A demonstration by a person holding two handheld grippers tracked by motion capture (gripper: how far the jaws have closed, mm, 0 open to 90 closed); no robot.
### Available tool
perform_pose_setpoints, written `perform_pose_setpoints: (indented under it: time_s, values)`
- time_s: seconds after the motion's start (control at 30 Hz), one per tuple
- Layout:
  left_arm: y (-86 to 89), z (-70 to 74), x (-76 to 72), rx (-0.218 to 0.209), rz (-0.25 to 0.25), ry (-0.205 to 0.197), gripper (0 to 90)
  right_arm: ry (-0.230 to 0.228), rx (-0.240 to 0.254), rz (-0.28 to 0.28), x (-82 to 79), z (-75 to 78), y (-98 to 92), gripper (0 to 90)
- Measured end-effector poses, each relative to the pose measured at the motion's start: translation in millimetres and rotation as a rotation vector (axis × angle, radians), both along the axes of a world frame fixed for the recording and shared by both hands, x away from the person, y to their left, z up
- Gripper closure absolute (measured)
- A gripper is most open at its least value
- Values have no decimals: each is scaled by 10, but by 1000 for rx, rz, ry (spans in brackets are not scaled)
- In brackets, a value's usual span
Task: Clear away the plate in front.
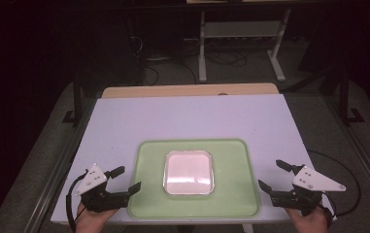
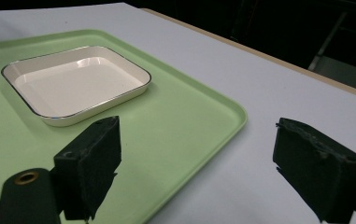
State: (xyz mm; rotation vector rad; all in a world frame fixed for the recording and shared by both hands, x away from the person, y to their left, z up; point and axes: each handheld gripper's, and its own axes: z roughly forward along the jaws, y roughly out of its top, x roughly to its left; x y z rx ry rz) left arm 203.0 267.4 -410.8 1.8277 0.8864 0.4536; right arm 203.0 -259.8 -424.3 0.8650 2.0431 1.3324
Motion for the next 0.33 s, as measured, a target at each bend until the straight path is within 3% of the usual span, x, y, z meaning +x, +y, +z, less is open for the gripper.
perform_pose_setpoints:
  time_s: [0.33]
  values:
    - [-11,1,-25,-9,-5,-6,180,-13,9,17,-35,14,28,144]
